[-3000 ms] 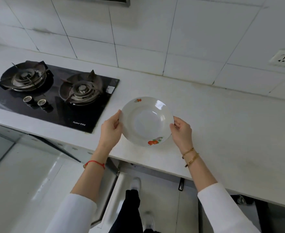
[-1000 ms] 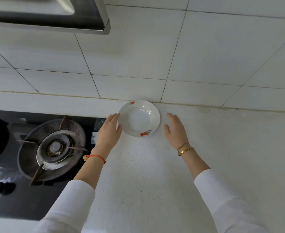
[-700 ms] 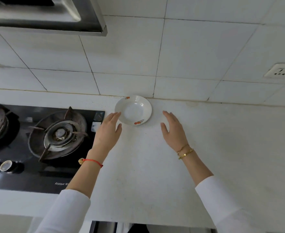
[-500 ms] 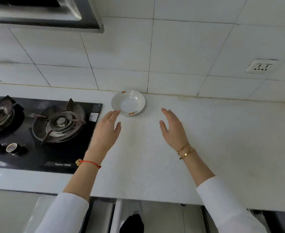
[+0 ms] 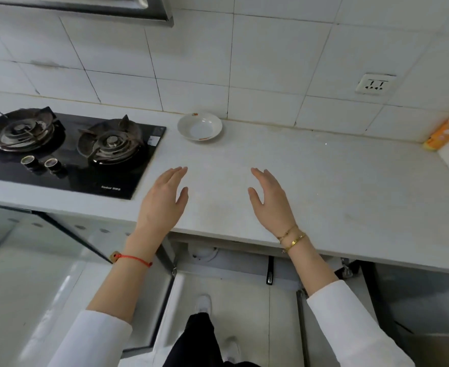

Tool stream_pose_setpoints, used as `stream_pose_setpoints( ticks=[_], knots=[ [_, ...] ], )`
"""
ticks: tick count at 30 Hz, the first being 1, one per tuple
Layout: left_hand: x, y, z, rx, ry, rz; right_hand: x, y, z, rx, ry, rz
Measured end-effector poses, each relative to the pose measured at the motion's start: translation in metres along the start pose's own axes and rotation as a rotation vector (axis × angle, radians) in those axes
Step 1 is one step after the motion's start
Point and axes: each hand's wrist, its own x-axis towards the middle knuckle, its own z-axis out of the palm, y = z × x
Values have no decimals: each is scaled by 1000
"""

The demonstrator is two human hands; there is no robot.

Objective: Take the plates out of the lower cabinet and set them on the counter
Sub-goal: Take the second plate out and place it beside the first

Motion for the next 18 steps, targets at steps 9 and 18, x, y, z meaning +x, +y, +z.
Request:
stream_pose_setpoints(
  ticks=[9,18],
  knots=[
    [-86,7,-23,-2,-7,34,-88,-7,-4,-31,9,56],
    [-156,-22,-40,-60,-37,-39,-163,-22,18,-29,35,139]
  ],
)
